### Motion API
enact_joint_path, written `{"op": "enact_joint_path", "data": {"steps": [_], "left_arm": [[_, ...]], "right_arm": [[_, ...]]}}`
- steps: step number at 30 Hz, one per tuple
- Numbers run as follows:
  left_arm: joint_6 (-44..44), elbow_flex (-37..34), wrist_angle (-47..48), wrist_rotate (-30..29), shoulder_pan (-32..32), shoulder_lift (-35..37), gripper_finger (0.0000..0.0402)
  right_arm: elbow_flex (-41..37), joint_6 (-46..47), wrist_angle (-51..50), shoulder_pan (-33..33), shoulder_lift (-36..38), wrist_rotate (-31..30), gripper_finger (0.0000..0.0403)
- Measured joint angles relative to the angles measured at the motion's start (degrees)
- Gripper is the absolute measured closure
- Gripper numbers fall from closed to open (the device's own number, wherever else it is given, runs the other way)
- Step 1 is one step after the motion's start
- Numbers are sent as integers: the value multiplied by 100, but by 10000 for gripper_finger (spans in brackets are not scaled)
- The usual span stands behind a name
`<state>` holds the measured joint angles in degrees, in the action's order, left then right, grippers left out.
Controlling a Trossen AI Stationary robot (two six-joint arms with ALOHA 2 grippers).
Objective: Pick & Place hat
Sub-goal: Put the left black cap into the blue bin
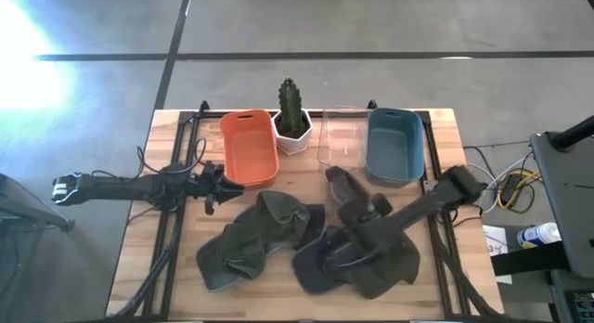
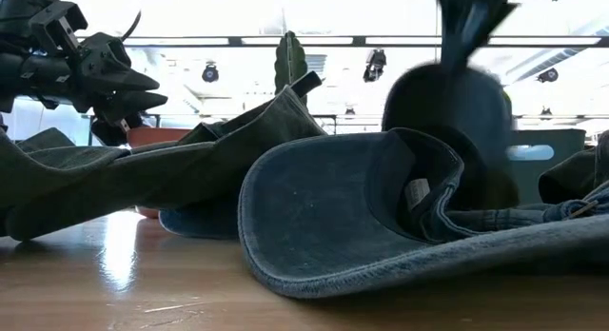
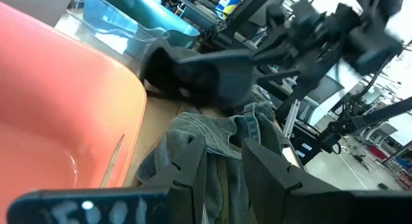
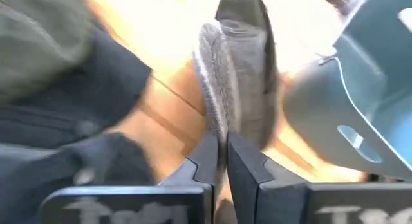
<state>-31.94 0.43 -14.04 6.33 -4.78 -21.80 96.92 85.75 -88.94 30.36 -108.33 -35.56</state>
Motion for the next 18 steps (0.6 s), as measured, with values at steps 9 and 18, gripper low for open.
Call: {"op": "enact_joint_path", "data": {"steps": [9, 18], "left_arm": [[0, 0, 7, 0, 0, 2, 307], [0, -2, 15, 2, 0, 0, 307]], "right_arm": [[545, -426, -92, 318, 1239, -1017, 389], [619, -2747, -99, -263, 1477, -1683, 390]]}}
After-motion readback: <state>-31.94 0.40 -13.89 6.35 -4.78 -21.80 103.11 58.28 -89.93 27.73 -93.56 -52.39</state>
